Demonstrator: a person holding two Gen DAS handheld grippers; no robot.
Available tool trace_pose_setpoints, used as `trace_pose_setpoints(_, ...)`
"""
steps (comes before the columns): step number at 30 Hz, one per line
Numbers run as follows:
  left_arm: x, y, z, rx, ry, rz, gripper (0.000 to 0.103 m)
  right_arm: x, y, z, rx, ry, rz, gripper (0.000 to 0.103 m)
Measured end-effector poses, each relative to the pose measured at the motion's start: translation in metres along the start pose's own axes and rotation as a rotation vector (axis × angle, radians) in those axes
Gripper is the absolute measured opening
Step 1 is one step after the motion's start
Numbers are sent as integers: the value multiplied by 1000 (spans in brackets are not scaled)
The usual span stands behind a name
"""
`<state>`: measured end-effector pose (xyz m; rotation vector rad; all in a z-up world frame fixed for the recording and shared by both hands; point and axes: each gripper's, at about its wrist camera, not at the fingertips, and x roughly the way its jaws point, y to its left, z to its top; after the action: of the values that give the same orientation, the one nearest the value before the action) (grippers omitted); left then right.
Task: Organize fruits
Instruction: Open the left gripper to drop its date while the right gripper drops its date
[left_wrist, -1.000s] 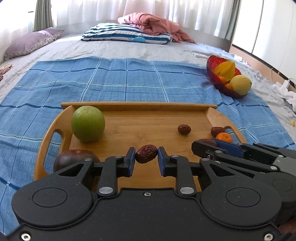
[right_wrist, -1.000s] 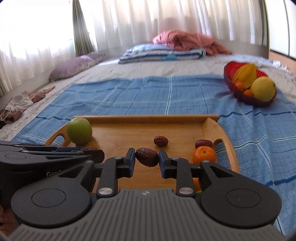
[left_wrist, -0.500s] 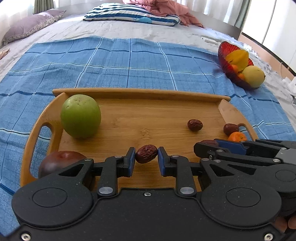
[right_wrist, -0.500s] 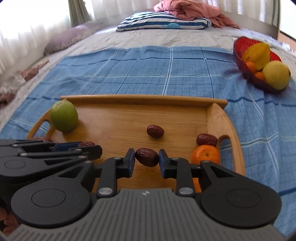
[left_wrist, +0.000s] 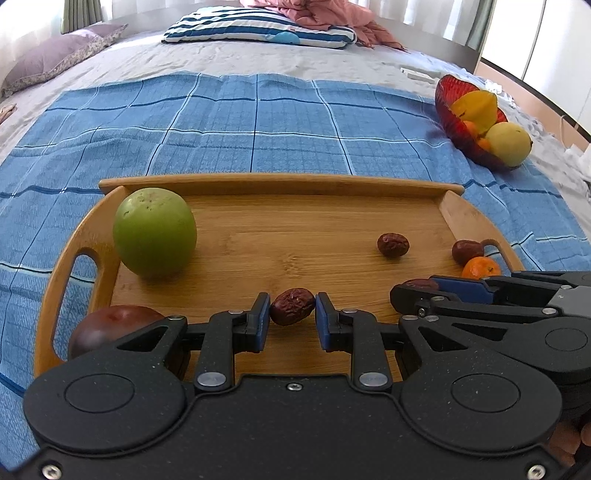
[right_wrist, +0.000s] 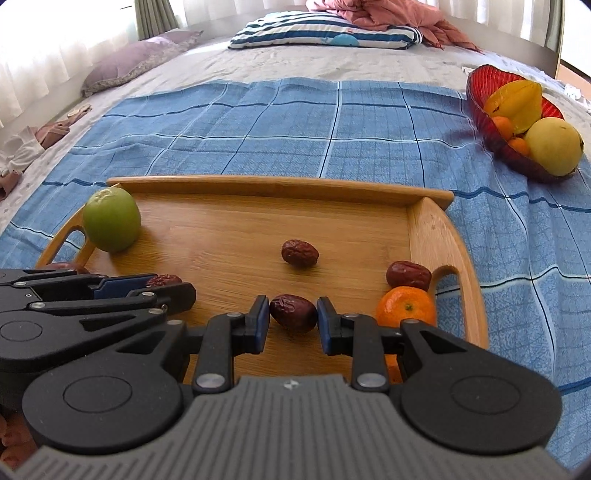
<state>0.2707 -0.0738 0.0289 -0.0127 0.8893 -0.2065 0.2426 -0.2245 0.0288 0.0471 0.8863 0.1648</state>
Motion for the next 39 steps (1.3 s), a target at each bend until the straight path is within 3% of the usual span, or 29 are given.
trace_pose_setpoints(24, 0, -4, -5, 37, -32, 20, 27, -2, 0, -4, 5, -19, 4, 40)
trace_pose_setpoints(32, -5, -4, -5, 32, -48, 15, 39, -8, -6, -5, 27, -43, -4, 42)
trace_pose_setpoints(36, -11, -4, -5, 35, -65, 14, 45, -15, -10, -5, 30, -62, -10, 54)
trace_pose_setpoints(39, -17, -3, -6, 37, -80, 13, 54, -21, -12, -6, 26, -80, -16, 55)
